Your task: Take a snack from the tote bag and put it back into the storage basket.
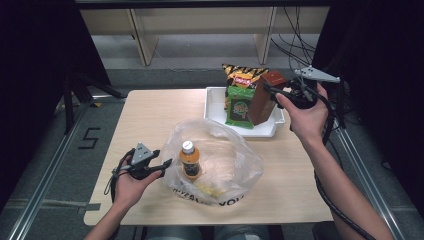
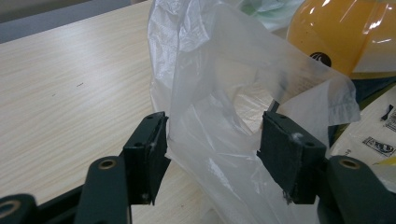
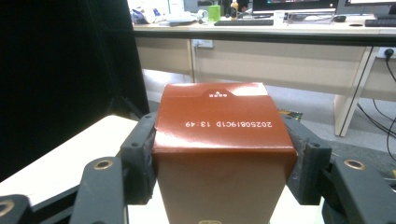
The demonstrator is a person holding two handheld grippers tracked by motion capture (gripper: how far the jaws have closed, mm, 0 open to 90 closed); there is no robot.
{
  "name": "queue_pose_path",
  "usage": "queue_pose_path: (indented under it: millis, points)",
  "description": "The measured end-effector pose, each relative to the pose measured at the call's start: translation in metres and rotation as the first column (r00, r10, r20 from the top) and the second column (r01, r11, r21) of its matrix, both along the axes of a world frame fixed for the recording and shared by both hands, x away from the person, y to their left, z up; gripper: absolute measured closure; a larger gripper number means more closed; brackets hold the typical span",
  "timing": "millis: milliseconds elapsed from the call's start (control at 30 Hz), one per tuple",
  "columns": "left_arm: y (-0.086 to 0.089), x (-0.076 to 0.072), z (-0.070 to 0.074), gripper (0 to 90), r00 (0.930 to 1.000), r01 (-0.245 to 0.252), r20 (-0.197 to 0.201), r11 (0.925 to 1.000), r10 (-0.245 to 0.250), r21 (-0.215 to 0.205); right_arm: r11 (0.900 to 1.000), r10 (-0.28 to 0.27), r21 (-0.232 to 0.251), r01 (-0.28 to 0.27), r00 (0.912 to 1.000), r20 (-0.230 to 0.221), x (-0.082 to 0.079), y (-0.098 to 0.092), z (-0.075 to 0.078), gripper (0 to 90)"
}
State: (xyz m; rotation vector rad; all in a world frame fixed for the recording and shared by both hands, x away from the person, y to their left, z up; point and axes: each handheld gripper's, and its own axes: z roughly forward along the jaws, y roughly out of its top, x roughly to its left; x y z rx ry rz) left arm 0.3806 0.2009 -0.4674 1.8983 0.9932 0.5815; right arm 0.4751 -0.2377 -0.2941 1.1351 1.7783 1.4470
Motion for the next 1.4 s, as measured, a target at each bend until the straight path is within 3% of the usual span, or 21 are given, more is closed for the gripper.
queue_pose_path:
  millis: [33, 467, 633, 767, 800, 1400]
  points:
    - [0.000, 0.000, 0.000, 40.7, 1.0000, 0.004, -0.004, 0.9999, -0.004, -0.009, 1.000, -0.002, 0.001, 0.002, 0.9998, -0.021, 0.000, 0.000, 0.000, 39.2]
    - [0.000, 0.000, 0.000, 40.8, 1.0000, 0.002, 0.000, 1.0000, -0.002, -0.001, 0.997, -0.059, -0.059, 0.058, 0.9981, -0.020, 0.023, -0.001, -0.017, 39.2]
    - [0.000, 0.000, -0.001, 40.8, 1.0000, 0.001, -0.001, 1.0000, -0.001, -0.002, 0.995, -0.089, -0.060, 0.086, 0.9948, -0.051, 0.029, 0.001, -0.022, 39.2]
    - [0.000, 0.000, -0.001, 40.8, 1.0000, 0.003, -0.001, 1.0000, -0.003, 0.002, 0.993, -0.091, -0.075, 0.087, 0.9946, -0.050, 0.036, 0.000, -0.029, 39.2]
    - [0.000, 0.000, -0.001, 40.7, 1.0000, 0.003, -0.001, 1.0000, -0.003, 0.001, 0.993, -0.105, -0.065, 0.101, 0.9920, -0.069, 0.035, 0.002, -0.030, 39.2]
    - [0.000, 0.000, -0.001, 40.8, 1.0000, 0.006, 0.000, 1.0000, -0.006, 0.003, 0.983, -0.162, -0.105, 0.153, 0.9833, -0.083, 0.051, 0.004, -0.048, 39.1]
